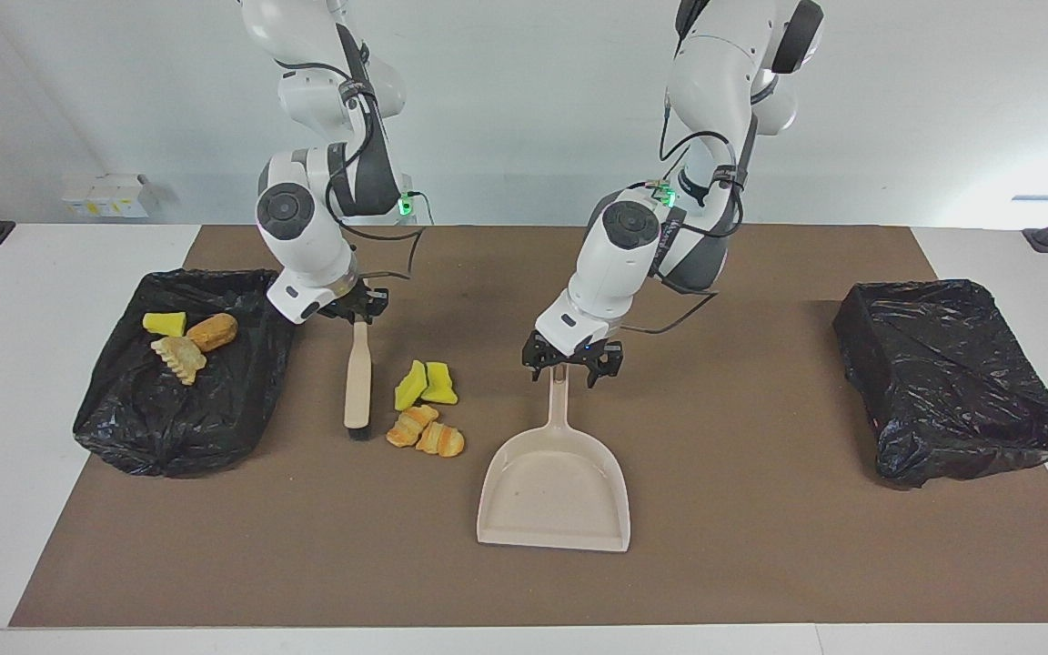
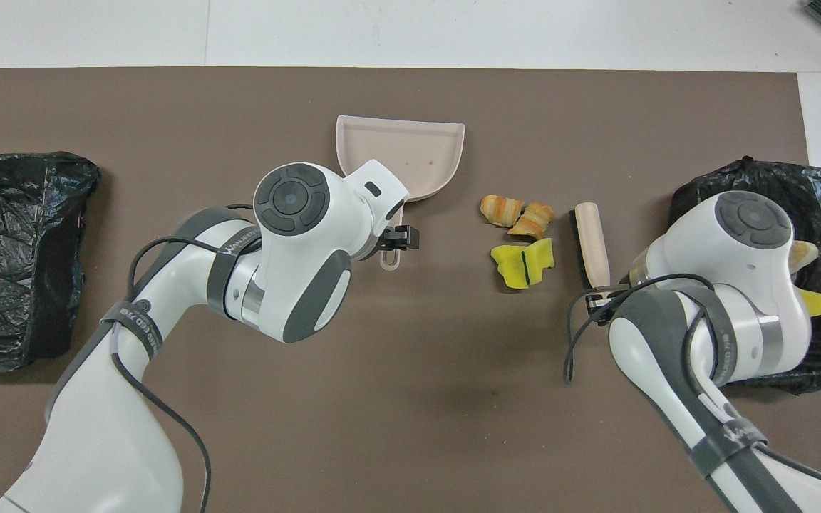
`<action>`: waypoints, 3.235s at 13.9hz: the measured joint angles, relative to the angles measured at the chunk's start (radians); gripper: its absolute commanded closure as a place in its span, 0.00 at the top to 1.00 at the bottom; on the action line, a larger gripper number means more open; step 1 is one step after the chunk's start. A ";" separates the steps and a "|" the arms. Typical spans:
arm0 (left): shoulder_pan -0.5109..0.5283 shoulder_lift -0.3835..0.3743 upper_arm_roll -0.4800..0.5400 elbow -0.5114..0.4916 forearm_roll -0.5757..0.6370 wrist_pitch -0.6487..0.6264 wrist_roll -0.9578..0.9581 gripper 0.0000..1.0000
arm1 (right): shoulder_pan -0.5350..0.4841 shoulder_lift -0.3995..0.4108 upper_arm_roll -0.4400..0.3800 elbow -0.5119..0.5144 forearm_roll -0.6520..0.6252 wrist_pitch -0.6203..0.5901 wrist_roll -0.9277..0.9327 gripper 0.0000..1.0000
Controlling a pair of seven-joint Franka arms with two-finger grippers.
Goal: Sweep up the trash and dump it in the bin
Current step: 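Grasp the dustpan with the left gripper while the right gripper holds the brush, then move the dustpan with the left gripper toward the bread pieces, then sweep the bread and sponge pieces into the dustpan with the right gripper's brush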
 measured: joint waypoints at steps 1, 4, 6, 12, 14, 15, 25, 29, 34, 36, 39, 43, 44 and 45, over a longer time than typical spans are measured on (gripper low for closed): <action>-0.004 0.010 -0.001 0.005 0.001 0.001 0.000 0.69 | 0.001 0.000 0.000 -0.002 0.000 0.001 0.000 0.00; -0.014 0.023 -0.004 0.017 0.017 -0.014 0.008 0.00 | 0.003 0.000 0.000 -0.002 0.000 0.004 0.000 0.00; -0.012 0.022 0.001 0.033 0.018 -0.069 0.076 0.00 | 0.004 -0.001 0.000 -0.002 0.000 0.004 0.000 0.00; 0.042 -0.056 0.019 0.051 0.023 -0.208 0.529 0.00 | 0.008 -0.001 0.000 -0.004 0.000 0.005 0.003 0.00; 0.102 -0.106 0.022 0.050 0.025 -0.322 0.787 0.00 | 0.016 -0.001 0.001 -0.007 0.000 0.005 0.017 0.00; 0.140 -0.130 0.024 0.048 0.025 -0.372 0.921 0.00 | 0.028 -0.001 0.001 -0.011 0.000 0.011 0.035 0.00; 0.367 -0.286 0.026 -0.250 0.069 -0.340 1.665 0.00 | 0.127 -0.001 0.000 -0.055 0.000 0.109 0.160 0.00; 0.368 -0.304 0.022 -0.304 0.077 -0.294 1.675 0.00 | 0.101 -0.001 -0.007 -0.045 -0.040 0.101 0.160 0.00; 0.350 -0.315 0.005 -0.362 0.077 -0.234 1.644 0.00 | 0.075 0.000 -0.005 -0.043 -0.079 0.111 0.157 0.00; 0.329 -0.325 0.003 -0.374 0.077 -0.232 1.595 0.00 | 0.082 0.013 -0.001 -0.037 -0.079 0.115 0.157 0.00; 0.299 -0.340 0.001 -0.387 0.077 -0.232 1.544 0.00 | 0.107 0.036 0.004 -0.016 -0.079 0.122 0.157 0.00; 0.279 -0.348 -0.001 -0.400 0.077 -0.231 1.501 0.00 | 0.187 0.085 0.007 0.044 -0.072 0.122 0.180 0.00; 0.274 -0.348 0.000 -0.404 0.077 -0.231 1.489 0.00 | 0.209 0.099 0.008 0.061 -0.069 0.122 0.191 0.00; 0.267 -0.348 0.000 -0.409 0.077 -0.230 1.469 0.00 | 0.226 0.112 0.010 0.076 -0.068 0.122 0.195 0.00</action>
